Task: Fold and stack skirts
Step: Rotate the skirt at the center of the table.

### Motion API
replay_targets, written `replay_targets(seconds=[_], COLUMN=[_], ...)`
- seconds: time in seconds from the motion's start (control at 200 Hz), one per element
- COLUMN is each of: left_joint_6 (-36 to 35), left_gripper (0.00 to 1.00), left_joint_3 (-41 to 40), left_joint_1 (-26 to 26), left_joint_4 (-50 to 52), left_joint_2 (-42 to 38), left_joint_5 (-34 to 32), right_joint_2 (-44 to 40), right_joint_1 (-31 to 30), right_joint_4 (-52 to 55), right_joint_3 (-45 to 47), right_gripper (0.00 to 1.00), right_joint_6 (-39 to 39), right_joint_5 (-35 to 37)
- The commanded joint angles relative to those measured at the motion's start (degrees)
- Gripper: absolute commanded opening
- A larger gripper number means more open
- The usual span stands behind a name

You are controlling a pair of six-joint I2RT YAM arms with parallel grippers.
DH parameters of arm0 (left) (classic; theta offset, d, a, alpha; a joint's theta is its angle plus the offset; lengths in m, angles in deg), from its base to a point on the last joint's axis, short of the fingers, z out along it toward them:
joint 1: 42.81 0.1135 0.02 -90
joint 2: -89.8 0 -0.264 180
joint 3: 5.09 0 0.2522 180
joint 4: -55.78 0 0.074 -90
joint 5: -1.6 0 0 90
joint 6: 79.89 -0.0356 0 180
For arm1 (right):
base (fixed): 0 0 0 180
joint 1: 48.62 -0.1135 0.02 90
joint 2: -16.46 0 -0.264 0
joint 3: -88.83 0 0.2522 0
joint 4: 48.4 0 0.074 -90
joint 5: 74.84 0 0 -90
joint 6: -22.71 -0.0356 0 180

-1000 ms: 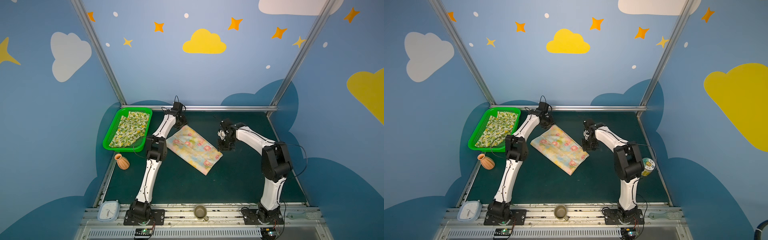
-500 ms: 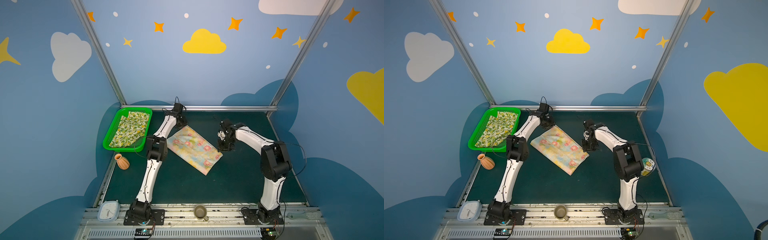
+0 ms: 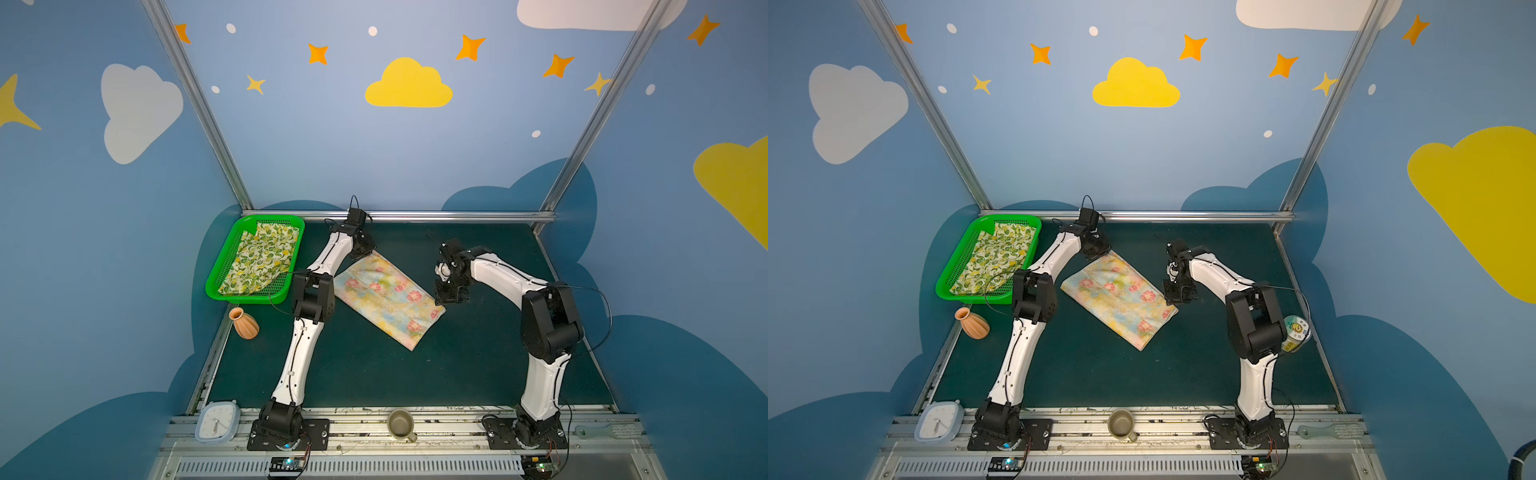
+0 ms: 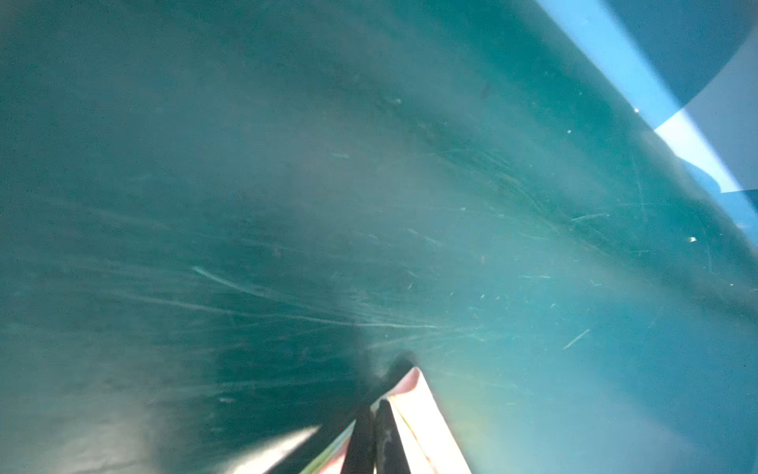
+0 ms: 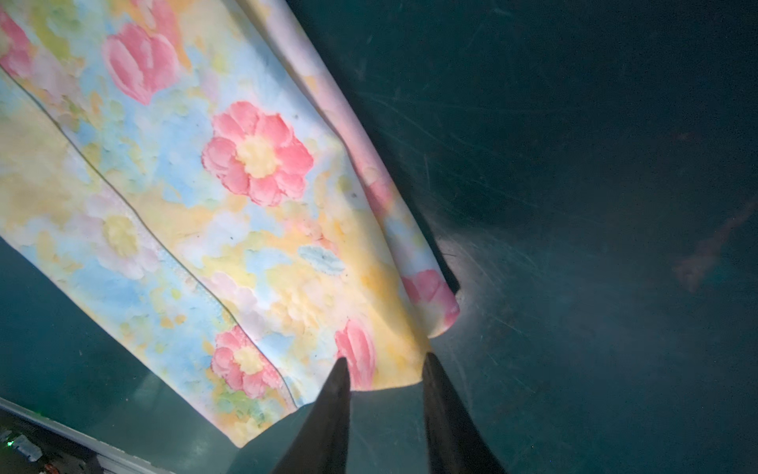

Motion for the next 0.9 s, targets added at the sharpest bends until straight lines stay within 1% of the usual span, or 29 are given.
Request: replay_targets(seconds=[0.0,0.105,0.345,0.541,0.661,0.896], left_joint_6=[-0.82,-1.22,-0.86,-0.9,-0.88,-0.8], left_gripper=[0.04,0.04,0.04,0.04,0.04,0.04], left_joint_3=[-1.02,-1.26,-2.5,-2.5,-2.5,-2.58], left_joint_1=[-0.23,-0.14,0.01,0.03,0.14,0.18], left_joint_4=[-0.15,0.51,-0.95,-1.03,-1.17,-0.79], left_joint_2=[-2.89,-3.58,-4.59,-4.83,-4.77,-4.92], left_joint_5=[-0.73,-2.14,-1.86,-2.4,-1.84,-2.0], right_joint_2=[0.94,0.96,1.73,3.1,4.39,7.67], right_joint_1=[-0.53,-0.97,-1.97,-2.24,-2.26,-2.24], right_joint_4=[0.15,0.01,-0.02,-0.4,-0.73,-1.62], right_joint_3=[0.95,0.82,0.34,-0.35,-1.1,-2.36], right_gripper=[0.3,0.3,0.28,0.22,0.15,0.11], right_joint_6=[-0.58,-0.58,-0.38,-0.35,-0.23,-0.1], right_joint_5=[-0.59,-0.42,0.72,1.16,1.33,3.81])
